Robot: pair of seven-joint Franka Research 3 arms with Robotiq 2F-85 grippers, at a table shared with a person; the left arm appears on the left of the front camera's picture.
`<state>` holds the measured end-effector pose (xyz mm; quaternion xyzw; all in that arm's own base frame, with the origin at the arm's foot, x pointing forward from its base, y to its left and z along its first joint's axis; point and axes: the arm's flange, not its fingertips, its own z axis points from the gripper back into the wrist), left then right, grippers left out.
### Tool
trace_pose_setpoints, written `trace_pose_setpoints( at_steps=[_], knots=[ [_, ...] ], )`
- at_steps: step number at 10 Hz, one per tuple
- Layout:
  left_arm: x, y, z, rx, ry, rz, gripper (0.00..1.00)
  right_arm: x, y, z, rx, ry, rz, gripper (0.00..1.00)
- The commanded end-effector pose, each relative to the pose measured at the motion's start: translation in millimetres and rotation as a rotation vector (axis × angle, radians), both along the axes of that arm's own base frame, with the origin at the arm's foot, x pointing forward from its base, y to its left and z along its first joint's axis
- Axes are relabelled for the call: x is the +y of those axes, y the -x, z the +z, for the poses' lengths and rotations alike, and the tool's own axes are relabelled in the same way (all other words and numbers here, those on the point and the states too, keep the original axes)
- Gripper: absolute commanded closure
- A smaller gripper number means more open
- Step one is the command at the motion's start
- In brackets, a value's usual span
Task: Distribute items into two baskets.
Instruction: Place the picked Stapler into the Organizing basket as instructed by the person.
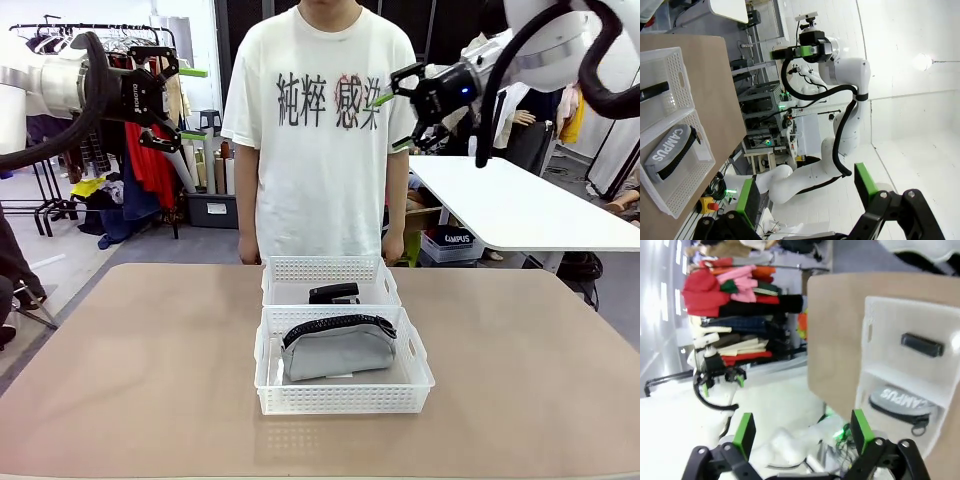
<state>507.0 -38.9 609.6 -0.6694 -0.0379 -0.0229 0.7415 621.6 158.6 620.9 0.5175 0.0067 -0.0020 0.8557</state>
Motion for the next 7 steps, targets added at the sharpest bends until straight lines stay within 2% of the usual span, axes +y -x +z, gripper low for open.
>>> trace_pose_setpoints(
  at_steps=[1, 4, 7],
  knots=[
    [1.0, 1.8, 1.5, 0.001, 0.004, -0.008, 0.00, -29.6, 15.6, -0.8, 0.068, -0.083, 0.025, 0.00],
    [1.0, 1.8, 1.5, 0.001, 0.004, -0.008, 0.00, -80.9, 20.5, -2.9, 0.085, -0.086, -0.019, 0.00],
    [1.0, 1.8, 1.5, 0.001, 0.004, -0.008, 0.00, -121.8, 23.5, -2.6, -0.002, -0.233, -0.020, 0.00]
  ],
)
